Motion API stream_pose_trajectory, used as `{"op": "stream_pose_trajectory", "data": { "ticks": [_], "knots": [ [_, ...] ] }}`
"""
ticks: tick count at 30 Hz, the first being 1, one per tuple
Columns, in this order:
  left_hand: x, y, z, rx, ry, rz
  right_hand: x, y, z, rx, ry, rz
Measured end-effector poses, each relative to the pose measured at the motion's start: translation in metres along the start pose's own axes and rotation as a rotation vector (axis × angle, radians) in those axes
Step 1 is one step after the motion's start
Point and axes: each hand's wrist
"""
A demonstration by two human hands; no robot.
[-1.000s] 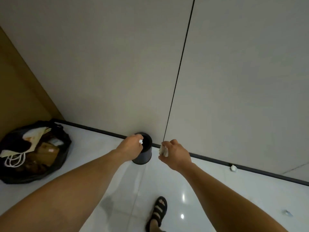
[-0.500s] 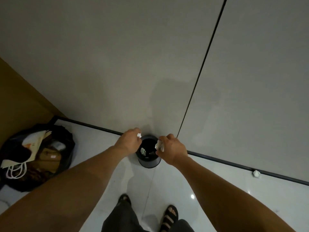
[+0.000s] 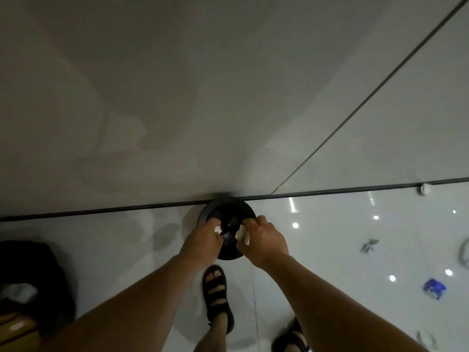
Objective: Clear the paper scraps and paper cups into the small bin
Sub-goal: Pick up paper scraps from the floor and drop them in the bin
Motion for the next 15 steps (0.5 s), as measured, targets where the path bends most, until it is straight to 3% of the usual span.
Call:
{"op": "stream_pose_trajectory", "data": {
  "ticks": [8,15],
  "knots": [
    [0.066,0.137,-0.075,0.028,0.112,-0.103,0.112,0.118,0.036,0.112,0.143,0.064],
    [0.076,0.136,-0.091,0.04,0.255,-0.116,0.151,0.102,0.049,0.16,0.262,0.076]
  ]
}}
Point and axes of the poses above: each hand's wrist, its own y-axis towards the middle knuckle, its own x-axis out of the palm, z = x × y, and after that the axes turned 10 degrees about -z, right-handed
